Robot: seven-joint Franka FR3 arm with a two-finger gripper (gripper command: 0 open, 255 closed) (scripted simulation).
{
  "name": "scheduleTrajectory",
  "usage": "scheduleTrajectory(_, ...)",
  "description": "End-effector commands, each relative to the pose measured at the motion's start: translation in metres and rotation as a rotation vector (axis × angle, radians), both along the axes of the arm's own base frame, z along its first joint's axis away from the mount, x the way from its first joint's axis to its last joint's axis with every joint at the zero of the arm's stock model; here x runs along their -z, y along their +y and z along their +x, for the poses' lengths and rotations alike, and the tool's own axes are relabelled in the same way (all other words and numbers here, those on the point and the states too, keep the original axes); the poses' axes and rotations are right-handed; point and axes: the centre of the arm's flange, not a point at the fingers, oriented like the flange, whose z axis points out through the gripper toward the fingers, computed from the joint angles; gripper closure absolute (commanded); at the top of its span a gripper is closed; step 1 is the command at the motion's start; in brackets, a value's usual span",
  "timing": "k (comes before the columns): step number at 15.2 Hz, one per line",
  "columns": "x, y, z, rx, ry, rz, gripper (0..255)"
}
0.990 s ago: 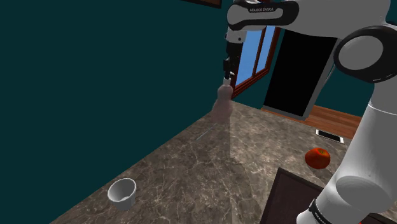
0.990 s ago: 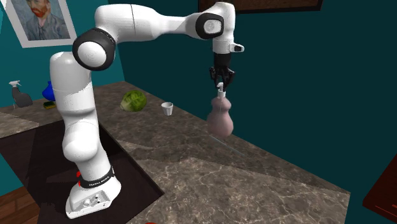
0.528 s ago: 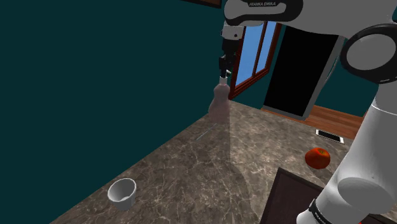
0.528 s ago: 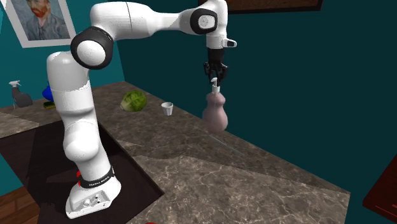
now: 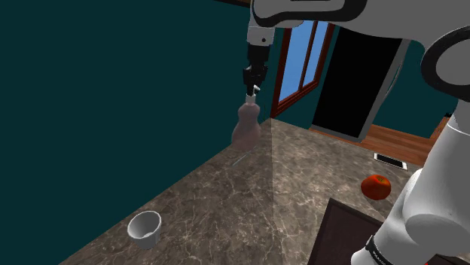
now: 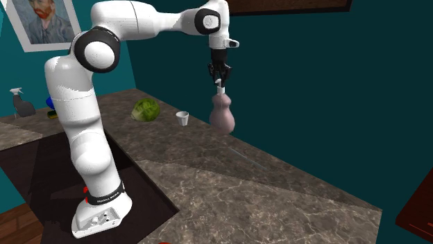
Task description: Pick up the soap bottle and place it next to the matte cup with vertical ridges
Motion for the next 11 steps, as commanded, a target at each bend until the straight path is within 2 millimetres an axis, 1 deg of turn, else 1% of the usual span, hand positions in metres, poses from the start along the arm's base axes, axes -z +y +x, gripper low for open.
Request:
scheduleTrajectory(1, 0.003, 0.027, -0.004, 0.002, -0.002, 0.000, 255)
scheduleTrajectory(11, 0.002, 0.157, -0.024, 0.002, -0.002, 0.000, 255)
